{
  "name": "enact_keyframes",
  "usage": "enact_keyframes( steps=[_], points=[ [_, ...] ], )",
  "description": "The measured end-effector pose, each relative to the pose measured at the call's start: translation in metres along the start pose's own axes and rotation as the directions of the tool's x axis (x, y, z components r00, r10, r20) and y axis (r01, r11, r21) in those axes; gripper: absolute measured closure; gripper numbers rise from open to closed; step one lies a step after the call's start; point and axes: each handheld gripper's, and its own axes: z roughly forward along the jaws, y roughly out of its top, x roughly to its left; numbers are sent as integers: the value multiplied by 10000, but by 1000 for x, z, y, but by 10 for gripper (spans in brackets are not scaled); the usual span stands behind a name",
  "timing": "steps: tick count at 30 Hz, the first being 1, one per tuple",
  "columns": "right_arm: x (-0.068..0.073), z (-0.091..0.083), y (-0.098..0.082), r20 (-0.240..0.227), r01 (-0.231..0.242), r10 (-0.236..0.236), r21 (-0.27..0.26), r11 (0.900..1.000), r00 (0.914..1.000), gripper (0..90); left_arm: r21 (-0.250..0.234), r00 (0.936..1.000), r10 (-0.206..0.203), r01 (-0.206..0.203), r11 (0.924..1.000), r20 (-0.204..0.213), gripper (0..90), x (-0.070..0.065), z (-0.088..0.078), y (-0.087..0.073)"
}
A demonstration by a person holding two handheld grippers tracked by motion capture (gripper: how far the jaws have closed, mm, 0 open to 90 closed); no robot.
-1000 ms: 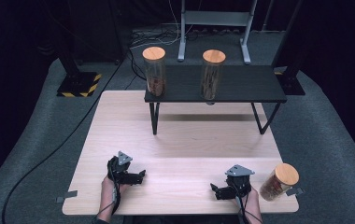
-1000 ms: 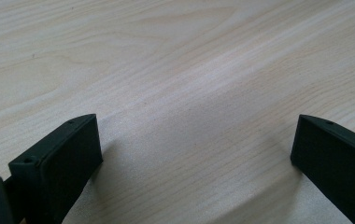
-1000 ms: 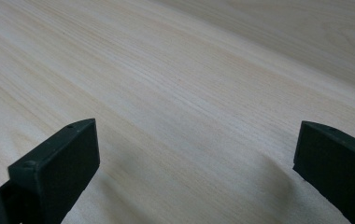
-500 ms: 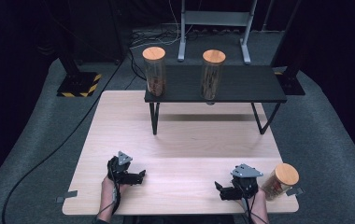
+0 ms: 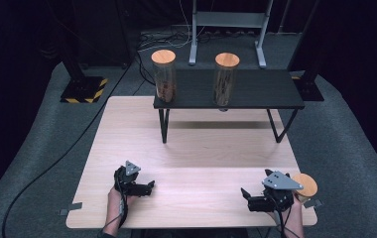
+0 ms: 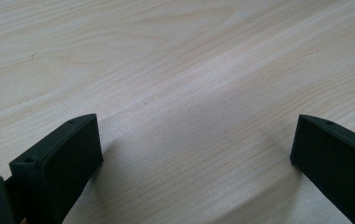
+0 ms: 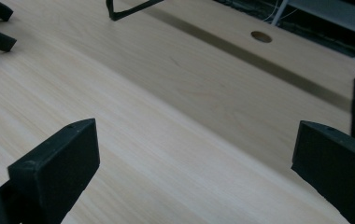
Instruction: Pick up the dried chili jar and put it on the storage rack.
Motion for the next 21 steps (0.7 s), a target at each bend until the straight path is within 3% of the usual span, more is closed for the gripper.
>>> enact_keyframes(
  steps=[6,11,21],
  points=[
    [-14,-27,8,740,207,-175,-425,9989,9971,0,-13,10000,11,-11,10000,-2,12,0,0,0],
    [-29,-48,6,1411,67,24,-646,9979,9900,0,-9,10000,13,-13,10000,3,12,0,0,0],
    [-57,-64,-22,2548,-523,697,-744,9959,9645,0,-10,10000,13,-13,10000,2,12,0,0,0]
  ],
)
